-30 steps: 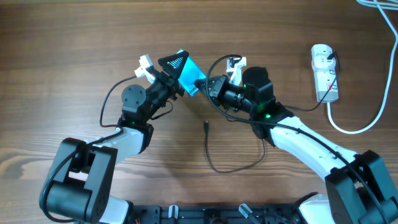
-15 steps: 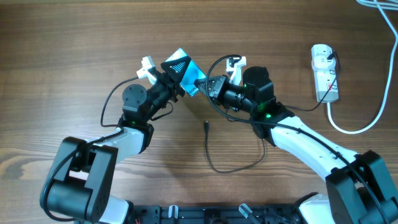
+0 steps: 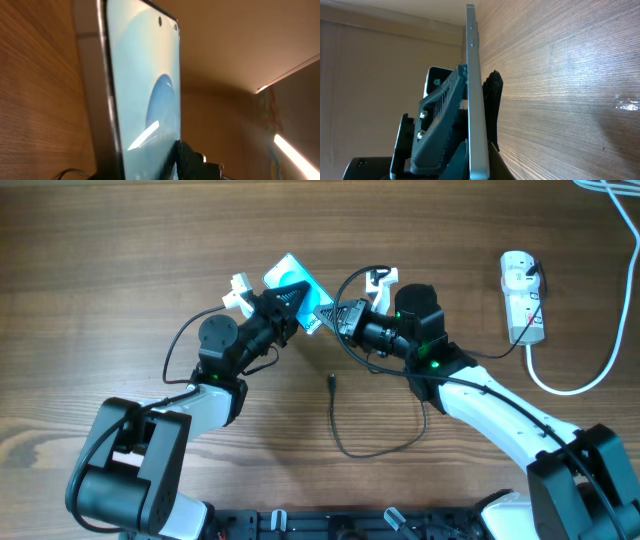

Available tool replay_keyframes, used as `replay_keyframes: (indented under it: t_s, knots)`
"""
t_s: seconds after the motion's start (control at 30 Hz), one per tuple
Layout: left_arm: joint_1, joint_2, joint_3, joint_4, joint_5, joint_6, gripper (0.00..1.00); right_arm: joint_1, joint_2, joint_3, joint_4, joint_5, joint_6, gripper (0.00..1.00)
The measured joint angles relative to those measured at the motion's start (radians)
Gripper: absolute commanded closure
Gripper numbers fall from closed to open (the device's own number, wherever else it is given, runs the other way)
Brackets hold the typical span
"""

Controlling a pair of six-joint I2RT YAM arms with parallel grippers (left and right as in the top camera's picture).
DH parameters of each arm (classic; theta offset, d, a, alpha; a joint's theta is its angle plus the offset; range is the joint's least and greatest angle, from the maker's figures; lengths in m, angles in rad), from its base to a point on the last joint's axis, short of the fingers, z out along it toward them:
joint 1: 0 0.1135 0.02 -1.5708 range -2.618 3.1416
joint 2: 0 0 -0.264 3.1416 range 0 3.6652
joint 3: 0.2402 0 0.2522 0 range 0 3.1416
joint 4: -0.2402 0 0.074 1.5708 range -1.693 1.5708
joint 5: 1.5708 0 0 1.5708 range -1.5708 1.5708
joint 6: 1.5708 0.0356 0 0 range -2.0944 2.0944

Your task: Plug charger to phone and switch on socket

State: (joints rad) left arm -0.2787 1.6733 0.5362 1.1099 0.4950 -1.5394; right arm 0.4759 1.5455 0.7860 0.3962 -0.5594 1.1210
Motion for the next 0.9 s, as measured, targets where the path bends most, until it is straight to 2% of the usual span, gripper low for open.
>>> replay_keyframes:
  t_s: [0.23, 0.5, 0.53, 0.57, 0.67, 0.9]
  knots:
    - [0.001, 0.001, 0.000, 0.016, 0.000, -0.019, 0.96, -0.010, -0.001, 0.002, -0.006, -0.016, 0.047, 0.95]
    - [0.002, 0.001, 0.000, -0.006, 0.005, -0.041, 0.96, -0.013, -0.001, 0.006, -0.029, -0.021, 0.090, 0.96]
    - [0.002, 0.001, 0.000, -0.007, 0.006, -0.042, 0.96, -0.013, -0.001, 0.006, -0.029, -0.021, 0.090, 0.92]
    - [0.002, 0.001, 0.000, -0.010, 0.007, -0.042, 0.96, -0.013, -0.001, 0.006, -0.031, -0.021, 0.090, 0.82]
    - [0.000, 0.001, 0.000, -0.013, 0.011, -0.031, 0.96, -0.010, -0.001, 0.006, -0.048, -0.016, 0.048, 0.63]
    - [-0.001, 0.001, 0.000, -0.023, 0.029, 0.010, 0.96, -0.010, 0.005, 0.003, -0.060, -0.016, 0.005, 0.47]
